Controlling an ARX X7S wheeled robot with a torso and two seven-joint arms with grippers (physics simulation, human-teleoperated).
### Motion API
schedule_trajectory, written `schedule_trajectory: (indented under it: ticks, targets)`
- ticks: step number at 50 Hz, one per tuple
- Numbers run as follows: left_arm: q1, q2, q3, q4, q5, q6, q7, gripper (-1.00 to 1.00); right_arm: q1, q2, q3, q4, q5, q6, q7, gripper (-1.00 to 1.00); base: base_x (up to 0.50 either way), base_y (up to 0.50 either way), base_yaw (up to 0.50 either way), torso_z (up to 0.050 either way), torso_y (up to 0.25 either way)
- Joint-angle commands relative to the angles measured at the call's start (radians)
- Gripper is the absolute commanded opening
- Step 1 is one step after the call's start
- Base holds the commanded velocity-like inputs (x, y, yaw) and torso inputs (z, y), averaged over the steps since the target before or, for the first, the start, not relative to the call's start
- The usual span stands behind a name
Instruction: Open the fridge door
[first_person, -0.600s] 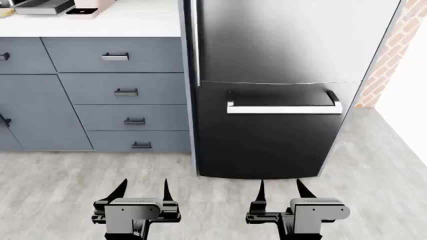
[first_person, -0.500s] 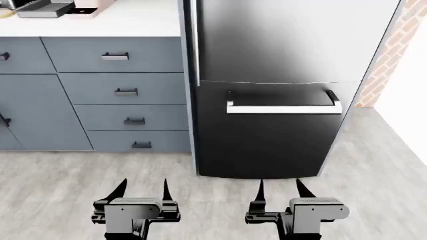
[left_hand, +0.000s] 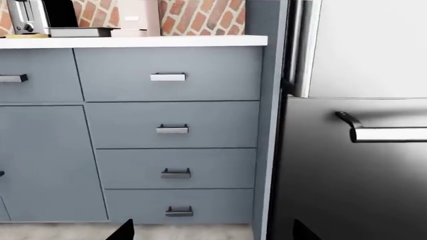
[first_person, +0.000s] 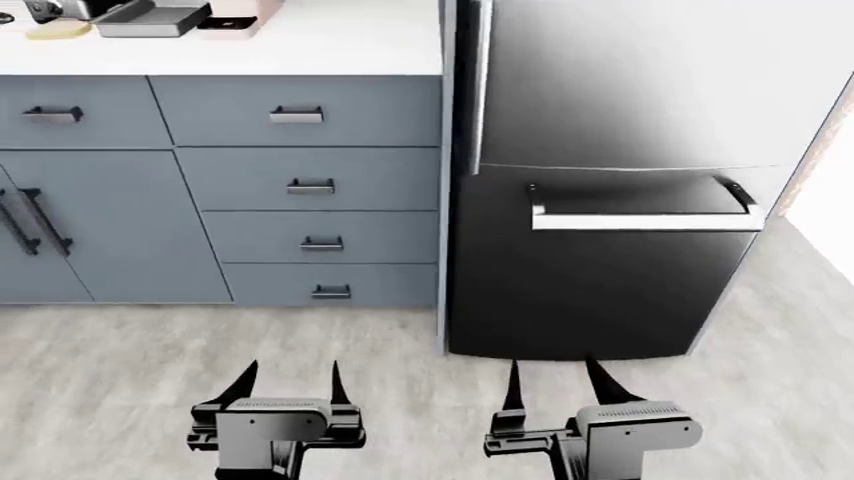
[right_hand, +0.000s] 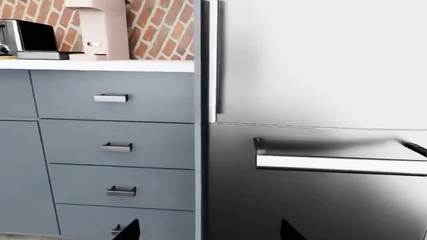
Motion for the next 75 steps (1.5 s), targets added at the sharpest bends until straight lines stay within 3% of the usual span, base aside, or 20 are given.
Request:
schedule_trajectory:
  ticks: [1,45,49,52,57,61,66,75]
  targets:
    - [0.005,-0.017,0.029,0.01,-0.013,-0.004,-0.024,1.0,-0.001,0.017,-0.02,-0.011,0.013,0.005,0.017,1.0,0.36,0.47,0.0,0.0,0.0]
    - [0.001,-0.067,0.102,0.01,-0.031,-0.016,-0.08,1.0,0.016,0.055,-0.081,0.001,0.04,0.017,0.075,1.0,0.49,0.12,0.0,0.0,0.0]
    - [-0.005,-0.071,0.099,0.001,-0.037,-0.013,-0.086,1.0,0.039,0.072,-0.097,-0.081,0.005,0.145,0.095,1.0,0.0,0.0,0.0,0.0,0.0]
    - [-0.026,-0.074,0.089,-0.025,-0.044,-0.006,-0.091,1.0,0.092,0.105,-0.113,-0.297,-0.004,0.38,0.081,1.0,0.0,0.0,0.0,0.0,0.0]
    - [-0.058,-0.077,0.084,-0.069,-0.064,0.007,-0.082,1.0,0.373,0.11,-0.095,-0.644,0.052,0.92,0.059,1.0,0.0,0.0,0.0,0.0,0.0]
    - [-0.058,-0.088,0.098,-0.076,-0.072,0.005,-0.061,1.0,0.679,0.076,-0.063,-0.712,0.094,1.264,0.056,1.0,0.0,0.0,0.0,0.0,0.0]
    - [-0.062,-0.097,0.109,-0.077,-0.082,-0.007,-0.046,1.0,0.906,0.056,-0.077,-0.6,0.089,1.379,0.067,1.0,0.0,0.0,0.0,0.0,0.0]
    - [-0.067,-0.105,0.122,-0.079,-0.089,-0.015,-0.039,1.0,1.069,0.045,-0.078,-0.416,0.063,1.356,0.096,1.0,0.0,0.0,0.0,0.0,0.0]
